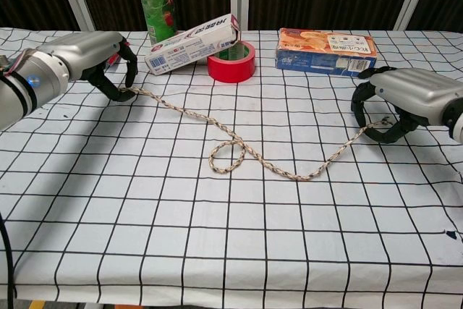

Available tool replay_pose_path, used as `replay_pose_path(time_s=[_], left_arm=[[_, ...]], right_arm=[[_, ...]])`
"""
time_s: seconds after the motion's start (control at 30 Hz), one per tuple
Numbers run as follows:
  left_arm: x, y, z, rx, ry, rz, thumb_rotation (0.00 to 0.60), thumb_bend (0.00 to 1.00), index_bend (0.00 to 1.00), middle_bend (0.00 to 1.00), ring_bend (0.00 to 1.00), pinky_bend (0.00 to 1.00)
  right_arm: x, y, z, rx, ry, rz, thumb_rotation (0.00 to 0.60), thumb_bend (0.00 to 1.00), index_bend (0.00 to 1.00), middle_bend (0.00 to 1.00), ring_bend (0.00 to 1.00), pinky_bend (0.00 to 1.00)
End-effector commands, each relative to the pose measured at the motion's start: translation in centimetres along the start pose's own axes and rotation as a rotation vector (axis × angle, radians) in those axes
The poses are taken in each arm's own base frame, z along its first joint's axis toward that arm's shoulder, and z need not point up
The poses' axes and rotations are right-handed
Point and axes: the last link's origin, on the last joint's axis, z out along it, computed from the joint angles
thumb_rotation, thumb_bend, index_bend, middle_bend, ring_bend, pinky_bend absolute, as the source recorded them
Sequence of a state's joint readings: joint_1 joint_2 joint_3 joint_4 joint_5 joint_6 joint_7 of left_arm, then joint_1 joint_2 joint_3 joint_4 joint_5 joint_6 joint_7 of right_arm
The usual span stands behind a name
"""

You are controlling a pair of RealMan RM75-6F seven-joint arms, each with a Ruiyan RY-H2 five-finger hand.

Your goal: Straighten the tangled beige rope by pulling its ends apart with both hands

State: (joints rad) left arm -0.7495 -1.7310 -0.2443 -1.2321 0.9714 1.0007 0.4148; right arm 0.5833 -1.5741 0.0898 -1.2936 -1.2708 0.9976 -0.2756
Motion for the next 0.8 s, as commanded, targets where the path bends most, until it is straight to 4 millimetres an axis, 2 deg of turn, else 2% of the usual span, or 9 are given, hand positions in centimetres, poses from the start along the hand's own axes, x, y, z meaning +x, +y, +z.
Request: replay_pose_path(time_s=[0.03, 0.57, 0.8], left_arm=[[0.0, -0.2, -0.1, 0.002, -0.002, -0.001, 0.600, 0.28, 0.63, 0.31, 0.04, 0.17], [1.0, -2.8, -1.0, 0.047, 0.018, -0.001, 0.600, 0.28, 0.63, 0.31, 0.04, 0.17], [1.1, -4.2, -1.6, 0.067, 0.015, -0.001, 0.600, 0.28, 0.63, 0.31, 0.04, 0.17]], right_arm=[[0.0, 0.7, -0.8, -0.017, 0.007, 0.000, 0.600, 0.35, 0.65, 0.31, 0.00, 0.00], [0.7, 3.4, -3.8, -0.087, 0.040, -0.013, 0.600, 0.35, 0.66, 0.32, 0.00, 0.00], [0.5, 5.2, -5.2, -0.149, 0.030, -0.013, 0.600, 0.36, 0.66, 0.32, 0.00, 0.00]])
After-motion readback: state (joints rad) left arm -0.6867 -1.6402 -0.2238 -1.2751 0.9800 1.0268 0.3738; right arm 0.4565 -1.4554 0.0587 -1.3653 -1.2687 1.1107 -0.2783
